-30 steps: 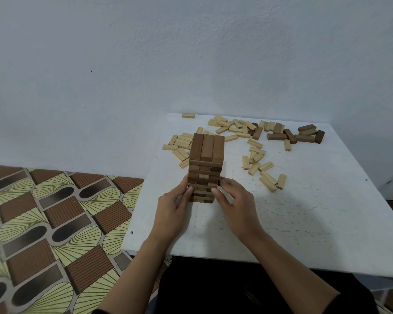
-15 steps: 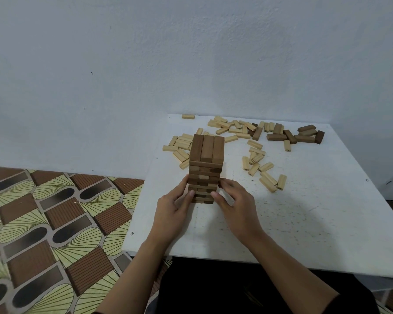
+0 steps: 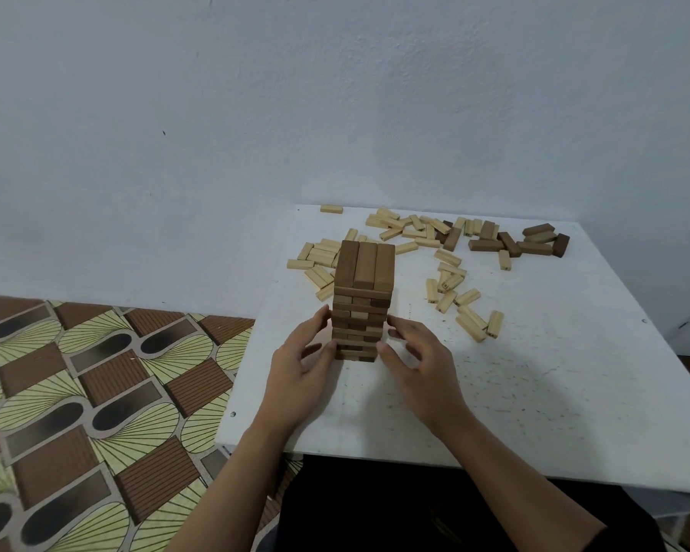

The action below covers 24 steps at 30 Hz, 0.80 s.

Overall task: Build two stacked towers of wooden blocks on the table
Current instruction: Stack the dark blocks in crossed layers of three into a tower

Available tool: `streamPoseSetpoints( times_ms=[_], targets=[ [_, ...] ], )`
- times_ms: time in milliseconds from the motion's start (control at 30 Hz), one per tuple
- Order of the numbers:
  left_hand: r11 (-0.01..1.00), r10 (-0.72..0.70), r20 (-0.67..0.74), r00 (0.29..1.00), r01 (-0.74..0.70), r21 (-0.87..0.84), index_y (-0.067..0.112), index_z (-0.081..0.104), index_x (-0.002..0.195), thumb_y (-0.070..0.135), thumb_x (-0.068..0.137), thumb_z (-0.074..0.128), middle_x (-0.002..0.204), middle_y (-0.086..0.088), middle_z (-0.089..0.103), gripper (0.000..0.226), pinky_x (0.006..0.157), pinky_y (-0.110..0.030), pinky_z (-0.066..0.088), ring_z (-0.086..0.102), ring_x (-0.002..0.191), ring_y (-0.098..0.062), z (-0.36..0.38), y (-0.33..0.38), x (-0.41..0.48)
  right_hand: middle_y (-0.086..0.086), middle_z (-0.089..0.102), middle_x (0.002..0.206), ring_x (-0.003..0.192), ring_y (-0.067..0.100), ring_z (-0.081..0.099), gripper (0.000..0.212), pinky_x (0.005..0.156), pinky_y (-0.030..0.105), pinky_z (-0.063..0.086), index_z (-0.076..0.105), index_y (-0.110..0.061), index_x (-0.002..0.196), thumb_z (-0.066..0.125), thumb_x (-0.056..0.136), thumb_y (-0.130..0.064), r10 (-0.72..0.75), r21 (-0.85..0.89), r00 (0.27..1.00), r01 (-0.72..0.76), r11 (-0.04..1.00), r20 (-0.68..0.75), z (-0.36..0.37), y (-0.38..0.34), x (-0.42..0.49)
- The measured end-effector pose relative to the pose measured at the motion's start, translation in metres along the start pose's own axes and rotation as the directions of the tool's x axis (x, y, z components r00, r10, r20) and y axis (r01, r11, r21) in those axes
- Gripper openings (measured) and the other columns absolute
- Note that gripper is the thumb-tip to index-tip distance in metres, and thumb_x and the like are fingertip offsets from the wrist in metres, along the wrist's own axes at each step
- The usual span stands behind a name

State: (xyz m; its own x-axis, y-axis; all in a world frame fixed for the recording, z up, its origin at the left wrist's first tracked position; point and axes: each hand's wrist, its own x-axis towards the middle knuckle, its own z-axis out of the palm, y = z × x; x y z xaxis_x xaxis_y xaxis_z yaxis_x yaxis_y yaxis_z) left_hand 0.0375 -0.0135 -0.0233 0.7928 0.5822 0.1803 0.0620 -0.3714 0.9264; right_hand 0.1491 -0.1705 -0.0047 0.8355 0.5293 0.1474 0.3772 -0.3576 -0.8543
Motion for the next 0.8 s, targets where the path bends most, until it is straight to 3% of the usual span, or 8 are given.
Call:
streamPoseSetpoints(
  times_ms=[67,167,233,333,533,633,800],
  targets=[
    [1.000,-0.016,-0.084,0.996,0.017,0.018,0.029,0.060,0.136,0.015,0.099,0.061,0.129,0.020,0.064,0.039,0.092,-0.018,0.051,0.057,0.122,0.002,-0.003,0.005,-0.001,-0.019,0.062,0.122,0.112,0.001,0.059,0.028,0.099,0.025,0.049,0.067,-0.026,0.123,0.066,0.096,-0.030,0.014,0.030,0.999,-0.013,0.999,-0.031,-0.005,0.003,0.000],
    [1.000,-0.005,-0.197,0.980,0.005,-0.001,0.024,0.069,0.104,0.016,0.096,0.066,0.094,0.014,0.070,0.012,0.074,-0.025,0.054,0.065,0.093,-0.008,-0.007,0.015,-0.003,-0.018,0.069,0.102,0.098,-0.001,0.062,0.008,0.088,0.022,0.052,0.070,-0.027,0.101,0.064,0.097,-0.025,0.023,0.087,0.997,-0.016,0.996,-0.076,-0.014,0.006,0.001],
    [1.000,-0.004,-0.176,0.984,0.001,-0.016,0.023,0.068,0.088,0.018,0.097,0.066,0.081,0.005,0.067,0.010,0.069,-0.035,0.050,0.061,0.078,-0.015,-0.009,0.020,-0.004,-0.014,0.070,0.093,0.091,0.000,0.063,0.008,0.080,0.017,0.050,0.070,-0.025,0.095,0.062,0.098,-0.025,0.038,0.100,0.995,-0.029,0.995,-0.089,-0.020,0.007,-0.001],
    [0.999,0.045,-0.073,0.996,-0.047,-0.026,0.019,0.065,0.077,0.025,0.098,0.065,0.070,-0.005,0.059,0.022,0.063,-0.041,0.045,0.054,0.070,-0.029,-0.011,0.028,-0.010,-0.008,0.071,0.083,0.081,0.006,0.067,0.013,0.072,0.016,0.051,0.070,-0.020,0.091,0.062,0.098,-0.025,0.031,0.126,0.995,-0.019,0.992,-0.095,-0.030,0.010,-0.007],
    [0.991,0.121,0.130,0.984,-0.113,-0.068,0.024,0.069,0.080,0.047,0.094,0.059,0.069,-0.005,0.060,0.029,0.065,-0.038,0.047,0.055,0.067,-0.023,0.010,0.058,-0.027,-0.009,0.069,0.075,0.070,0.011,0.067,0.014,0.064,0.019,0.053,0.068,-0.022,0.086,0.062,0.098,-0.020,-0.001,0.112,0.988,0.019,0.994,-0.156,-0.062,0.025,-0.012],
    [0.991,0.114,0.246,0.963,-0.092,-0.097,0.028,0.070,0.083,0.045,0.098,0.058,0.070,0.001,0.063,0.026,0.068,-0.037,0.051,0.060,0.069,-0.017,0.032,0.071,-0.029,-0.012,0.068,0.076,0.071,0.011,0.067,0.014,0.063,0.016,0.051,0.067,-0.025,0.087,0.062,0.099,-0.020,0.009,0.082,0.983,0.007,0.997,-0.184,-0.082,0.036,-0.009],
    [0.990,0.126,0.347,0.929,-0.094,-0.109,0.028,0.070,0.089,0.036,0.102,0.057,0.080,0.007,0.066,0.020,0.075,-0.041,0.052,0.062,0.080,-0.019,0.081,0.086,-0.019,-0.012,0.068,0.083,0.078,0.008,0.065,0.009,0.065,0.011,0.047,0.067,-0.024,0.093,0.061,0.099,-0.021,0.016,0.014,0.975,-0.014,1.000,-0.220,-0.118,0.055,0.000]
  ],
)
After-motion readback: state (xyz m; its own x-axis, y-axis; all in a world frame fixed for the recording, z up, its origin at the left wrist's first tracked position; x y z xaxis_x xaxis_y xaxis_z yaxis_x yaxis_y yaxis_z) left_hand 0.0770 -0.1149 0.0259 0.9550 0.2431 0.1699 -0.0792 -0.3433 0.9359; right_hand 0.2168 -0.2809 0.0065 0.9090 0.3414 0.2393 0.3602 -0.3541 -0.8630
